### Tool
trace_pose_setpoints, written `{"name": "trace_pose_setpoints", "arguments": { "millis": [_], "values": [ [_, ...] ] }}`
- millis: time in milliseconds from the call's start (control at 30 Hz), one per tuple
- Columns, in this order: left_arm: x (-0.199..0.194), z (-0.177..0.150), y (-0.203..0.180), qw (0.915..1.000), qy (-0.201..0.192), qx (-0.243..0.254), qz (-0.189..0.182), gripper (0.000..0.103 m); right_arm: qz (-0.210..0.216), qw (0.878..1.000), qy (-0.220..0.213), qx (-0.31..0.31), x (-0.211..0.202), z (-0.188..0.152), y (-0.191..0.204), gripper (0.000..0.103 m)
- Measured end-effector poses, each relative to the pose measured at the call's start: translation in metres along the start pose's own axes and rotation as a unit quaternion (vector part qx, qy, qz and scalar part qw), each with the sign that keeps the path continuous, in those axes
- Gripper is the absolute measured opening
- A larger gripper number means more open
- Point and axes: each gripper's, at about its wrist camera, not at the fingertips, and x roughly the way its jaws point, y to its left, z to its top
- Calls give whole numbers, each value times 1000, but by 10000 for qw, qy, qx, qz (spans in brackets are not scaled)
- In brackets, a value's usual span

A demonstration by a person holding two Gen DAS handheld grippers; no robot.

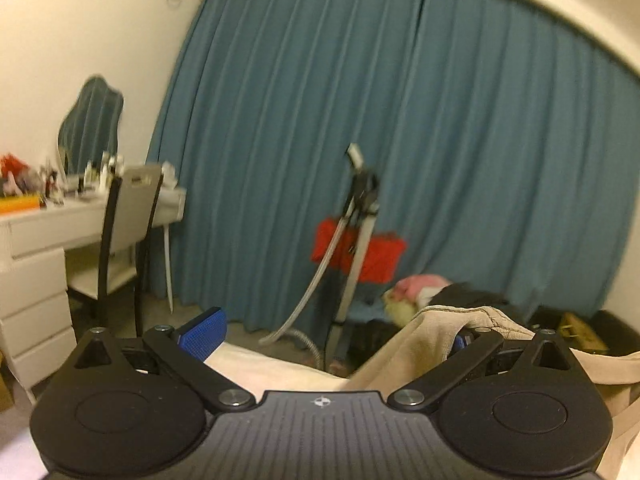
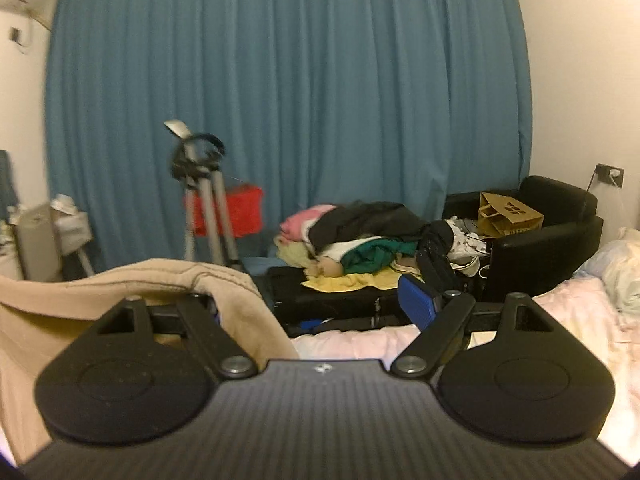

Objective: Fold clothes
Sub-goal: 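Lower the held T-shirt flat onto the bed and open both grippers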

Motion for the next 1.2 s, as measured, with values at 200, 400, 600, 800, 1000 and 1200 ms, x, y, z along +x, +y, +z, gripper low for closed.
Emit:
{"name": "trace_pose_setpoints", "arguments": {
  "millis": [200,400,600,800,1000,1200],
  "values": [
    [216,-82,3,9937,1083,219,189,103,-309,9957,838,-233,186,-73,11,81],
    [341,-175,6,9492,2955,1062,207,99,-283,9654,2494,-713,282,-167,21,81],
    [370,-194,-16,8882,3819,2556,6,102,161,9421,3065,-1352,287,-159,37,81],
    [321,-164,-19,9102,3362,2371,-473,103,531,9544,2800,-887,236,-128,34,81],
    [183,-151,5,9511,2482,1694,-708,103,777,9762,1998,-318,132,-117,28,81],
    [-12,-146,31,9712,1881,1166,-884,103,1023,9847,1392,231,-10,-119,20,81]
  ]
}}
